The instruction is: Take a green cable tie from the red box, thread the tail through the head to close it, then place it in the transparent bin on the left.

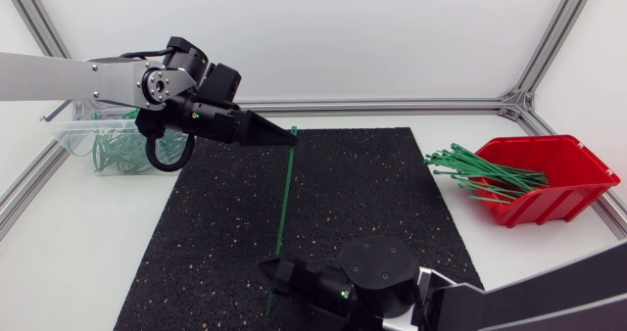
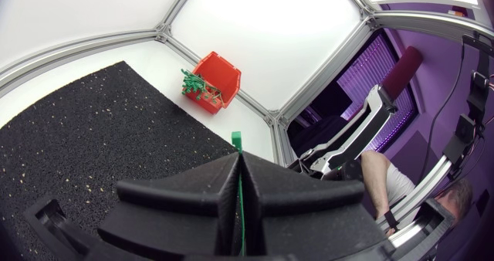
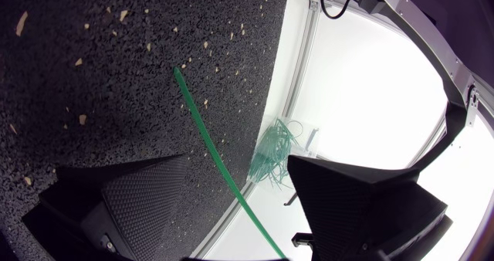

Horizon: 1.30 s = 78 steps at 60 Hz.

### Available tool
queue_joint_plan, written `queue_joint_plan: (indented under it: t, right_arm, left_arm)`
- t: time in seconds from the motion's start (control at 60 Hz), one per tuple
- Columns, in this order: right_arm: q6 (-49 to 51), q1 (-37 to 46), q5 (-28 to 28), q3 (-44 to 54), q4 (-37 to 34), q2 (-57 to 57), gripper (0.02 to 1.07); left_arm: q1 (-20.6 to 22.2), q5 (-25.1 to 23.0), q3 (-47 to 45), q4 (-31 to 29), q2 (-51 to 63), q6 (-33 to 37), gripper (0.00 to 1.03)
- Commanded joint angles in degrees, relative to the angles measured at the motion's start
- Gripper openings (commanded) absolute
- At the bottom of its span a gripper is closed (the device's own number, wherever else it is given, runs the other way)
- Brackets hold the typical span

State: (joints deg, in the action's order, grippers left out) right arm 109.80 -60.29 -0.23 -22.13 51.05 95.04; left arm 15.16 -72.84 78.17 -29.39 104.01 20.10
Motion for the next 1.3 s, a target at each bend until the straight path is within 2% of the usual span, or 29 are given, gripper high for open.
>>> queue_joint_plan:
  t: [0.0, 0.383, 0.533, 0.7, 0.783, 0.833, 1.283]
  right_arm:
    - [2.0, -0.5, -0.5, -1.2, 0.5, 1.6, 0.91]
    - [1.8, -3.5, -0.1, -1.1, 2.2, 3.7, 0.57]
    - [1.9, -3.6, 0.0, -1.4, 3.0, 5.1, 0.54]
    - [1.8, -4.1, 0.1, -0.6, 4.0, 5.6, 0.42]
    - [1.7, -4.4, 0.2, -0.2, 4.4, 5.5, 0.29]
    - [1.6, -4.7, 0.3, 0.1, 4.8, 5.5, 0.16]
    - [1.6, -4.7, 1.2, 1.7, 5.1, 3.9, 0.15]
  left_arm:
    - [-0.4, -0.2, 1.5, -0.8, 1.0, 1.9, 0.03]
    - [-0.4, -0.2, 2.7, -1.2, 1.5, 2.0, 0.03]
    - [-0.4, -0.2, 2.6, -1.3, 1.4, 2.1, 0.03]
    - [-0.4, -0.2, 2.5, -1.4, 1.4, 2.2, 0.03]
    - [-0.4, -0.2, 2.6, -1.4, 1.5, 2.2, 0.03]
    - [-0.4, -0.2, 2.6, -1.4, 1.5, 2.2, 0.03]
    - [-0.7, -0.2, 2.7, -1.5, 1.7, 2.7, 0.03]
